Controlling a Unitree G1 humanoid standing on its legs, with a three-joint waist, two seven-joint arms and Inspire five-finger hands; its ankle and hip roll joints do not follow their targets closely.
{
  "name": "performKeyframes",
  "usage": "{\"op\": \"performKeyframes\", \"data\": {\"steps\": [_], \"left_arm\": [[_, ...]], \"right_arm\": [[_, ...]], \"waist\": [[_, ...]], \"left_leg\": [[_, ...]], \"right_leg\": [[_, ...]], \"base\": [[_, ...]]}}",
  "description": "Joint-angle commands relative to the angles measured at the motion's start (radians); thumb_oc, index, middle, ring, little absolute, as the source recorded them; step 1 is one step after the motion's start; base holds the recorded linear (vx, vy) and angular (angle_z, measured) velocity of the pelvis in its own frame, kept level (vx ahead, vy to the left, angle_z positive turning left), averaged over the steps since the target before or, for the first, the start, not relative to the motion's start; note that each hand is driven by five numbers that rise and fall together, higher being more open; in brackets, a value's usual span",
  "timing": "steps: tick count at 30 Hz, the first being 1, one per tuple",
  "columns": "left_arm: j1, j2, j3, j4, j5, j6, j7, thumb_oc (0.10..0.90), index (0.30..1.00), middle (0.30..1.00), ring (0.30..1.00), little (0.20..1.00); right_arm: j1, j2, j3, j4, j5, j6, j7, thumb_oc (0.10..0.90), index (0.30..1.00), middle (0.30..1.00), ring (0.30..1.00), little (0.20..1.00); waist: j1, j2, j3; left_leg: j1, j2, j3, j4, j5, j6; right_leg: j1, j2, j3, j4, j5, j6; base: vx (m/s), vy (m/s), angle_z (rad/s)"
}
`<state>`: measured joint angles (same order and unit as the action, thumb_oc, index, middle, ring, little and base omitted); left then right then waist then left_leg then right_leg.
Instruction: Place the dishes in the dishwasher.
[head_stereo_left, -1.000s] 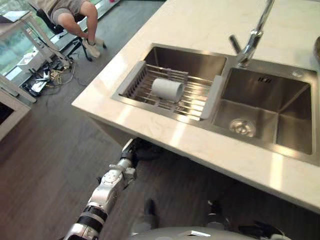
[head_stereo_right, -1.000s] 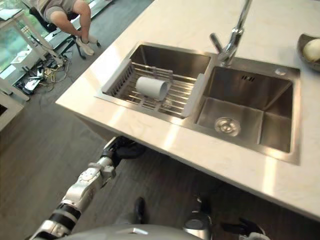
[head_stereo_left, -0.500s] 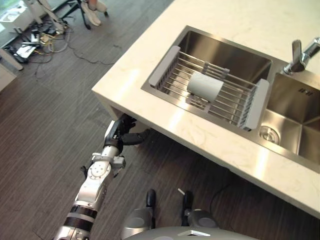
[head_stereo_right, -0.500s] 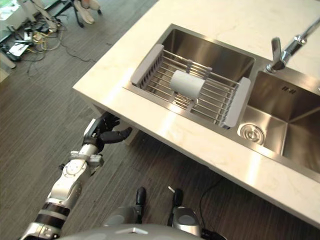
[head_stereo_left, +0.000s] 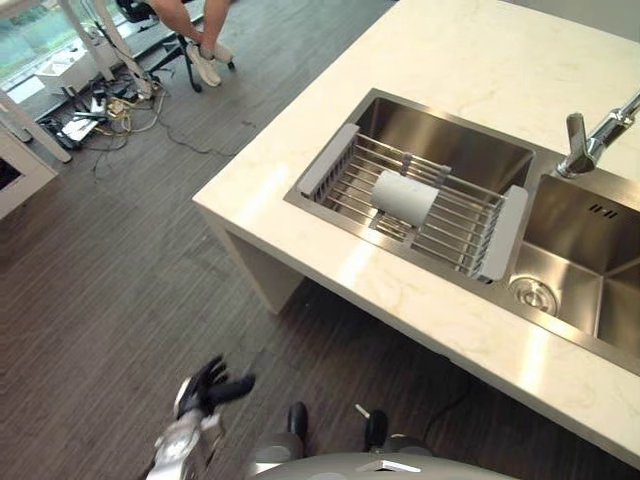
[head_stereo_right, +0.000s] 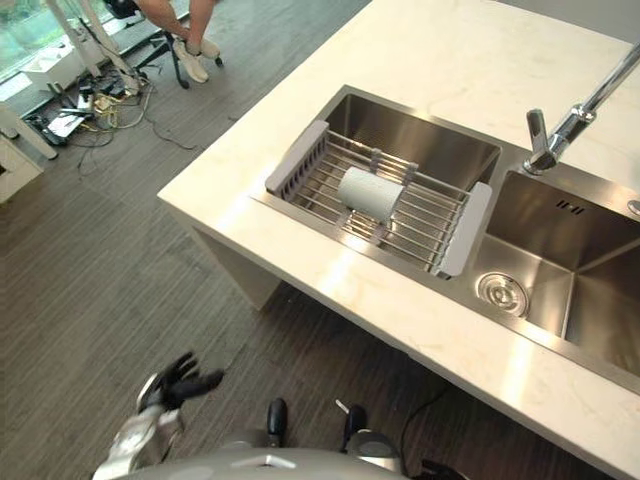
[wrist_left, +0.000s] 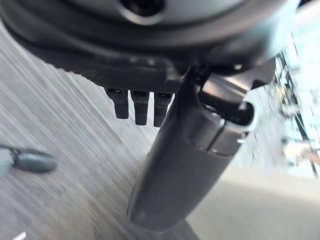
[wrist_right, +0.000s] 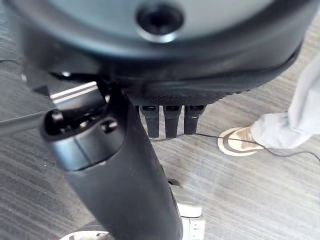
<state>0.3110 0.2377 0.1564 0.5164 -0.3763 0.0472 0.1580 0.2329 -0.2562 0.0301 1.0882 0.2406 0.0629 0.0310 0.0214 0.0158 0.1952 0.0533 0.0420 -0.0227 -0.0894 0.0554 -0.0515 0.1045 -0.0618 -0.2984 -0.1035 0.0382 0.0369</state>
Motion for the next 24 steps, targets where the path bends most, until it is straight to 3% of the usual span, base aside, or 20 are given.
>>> {"op": "performKeyframes", "data": {"steps": [1,2,3,4,7,8,11,13,19,24], "left_arm": [[-0.117,0.087,0.103,-0.229,0.151,-0.128,0.114,0.800,0.900,0.900,0.900,0.900],[-0.121,0.110,0.172,-0.315,0.249,-0.158,0.210,0.800,0.900,0.900,0.900,0.900],[-0.121,0.110,0.172,-0.315,0.249,-0.158,0.210,0.800,0.900,0.900,0.900,0.900],[-0.154,0.143,0.221,-0.423,0.372,-0.176,0.323,0.800,0.900,0.900,0.900,0.900],[-0.204,0.180,0.213,-0.492,0.492,-0.178,0.409,0.800,0.900,0.900,0.900,0.900],[-0.297,0.248,0.155,-0.559,0.613,-0.187,0.433,0.800,0.900,0.900,0.900,0.900],[-0.393,0.321,0.062,-0.601,0.698,-0.189,0.392,0.800,0.900,0.900,0.900,0.900],[-0.511,0.380,-0.072,-0.649,0.745,-0.210,0.313,0.800,0.900,0.900,0.900,0.900],[-0.735,0.405,-0.303,-0.574,0.724,-0.215,0.187,0.800,0.900,0.900,0.900,0.900],[-0.847,0.409,-0.410,-0.448,0.702,-0.199,0.149,0.800,0.900,0.900,0.900,0.900]], "right_arm": [[-0.005,0.021,-0.002,-0.026,-0.006,-0.021,0.004,0.800,0.900,0.900,0.900,0.900],[0.017,0.035,0.012,-0.020,-0.003,-0.032,0.003,0.800,0.900,0.900,0.900,0.900],[0.017,0.035,0.012,-0.020,-0.003,-0.032,0.003,0.800,0.900,0.900,0.900,0.900],[0.019,0.046,0.040,-0.011,0.004,-0.048,-0.006,0.800,0.900,0.900,0.900,0.900],[0.006,0.052,0.068,-0.006,0.015,-0.067,-0.012,0.800,0.900,0.900,0.900,0.900],[-0.016,0.052,0.106,-0.012,0.021,-0.088,-0.014,0.800,0.900,0.900,0.900,0.900],[-0.035,0.048,0.128,-0.025,0.032,-0.102,-0.007,0.800,0.900,0.900,0.900,0.900],[-0.048,0.034,0.152,-0.062,0.037,-0.108,0.009,0.800,0.900,0.900,0.900,0.900],[-0.063,-0.025,0.131,-0.091,0.054,-0.089,0.031,0.800,0.900,0.900,0.900,0.900],[-0.057,-0.041,0.112,-0.059,0.065,-0.083,0.034,0.800,0.900,0.900,0.900,0.900]], "waist": [[0.018,-0.024,-0.013],[0.024,-0.028,-0.013],[0.024,-0.028,-0.013],[0.027,-0.034,-0.014],[0.023,-0.039,-0.014],[0.014,-0.043,-0.015],[0.002,-0.042,-0.019],[-0.031,-0.037,-0.027],[-0.102,-0.026,-0.043],[-0.143,-0.014,-0.054]], "left_leg": [[-0.038,0.122,0.021,0.002,0.025,-0.081],[-0.030,0.124,0.022,0.002,0.019,-0.083],[-0.030,0.124,0.022,0.002,0.019,-0.083],[-0.019,0.126,0.026,0.002,0.007,-0.085],[-0.014,0.126,0.033,0.002,0.006,-0.082],[-0.002,0.128,0.049,0.002,-0.002,-0.080],[0.011,0.128,0.070,0.002,-0.010,-0.074],[0.030,0.131,0.104,0.002,-0.024,-0.068],[0.074,0.135,0.178,0.002,-0.054,-0.056],[0.102,0.131,0.228,0.002,-0.073,-0.050]], "right_leg": [[0.035,-0.078,0.033,0.016,-0.031,0.097],[0.038,-0.077,0.041,0.016,-0.033,0.096],[0.038,-0.077,0.041,0.016,-0.033,0.096],[0.039,-0.076,0.052,0.016,-0.036,0.097],[0.035,-0.077,0.065,0.016,-0.030,0.100],[0.031,-0.079,0.081,0.016,-0.024,0.106],[0.022,-0.080,0.107,0.016,-0.015,0.111],[0.007,-0.080,0.145,0.016,-0.006,0.116],[-0.021,-0.075,0.225,0.016,0.012,0.131],[-0.041,-0.074,0.275,0.016,0.027,0.147]], "base": [[0.02,-0.055,0.11],[0.01,-0.028,0.05],[0.02,-0.063,0.14],[0.01,-0.035,0.13],[-0.02,-0.027,-0.13],[0.00,-0.010,-0.20],[-0.03,0.011,-0.26],[0.01,0.020,-0.52],[0.03,0.024,-0.59],[0.03,0.032,-0.62]]}}
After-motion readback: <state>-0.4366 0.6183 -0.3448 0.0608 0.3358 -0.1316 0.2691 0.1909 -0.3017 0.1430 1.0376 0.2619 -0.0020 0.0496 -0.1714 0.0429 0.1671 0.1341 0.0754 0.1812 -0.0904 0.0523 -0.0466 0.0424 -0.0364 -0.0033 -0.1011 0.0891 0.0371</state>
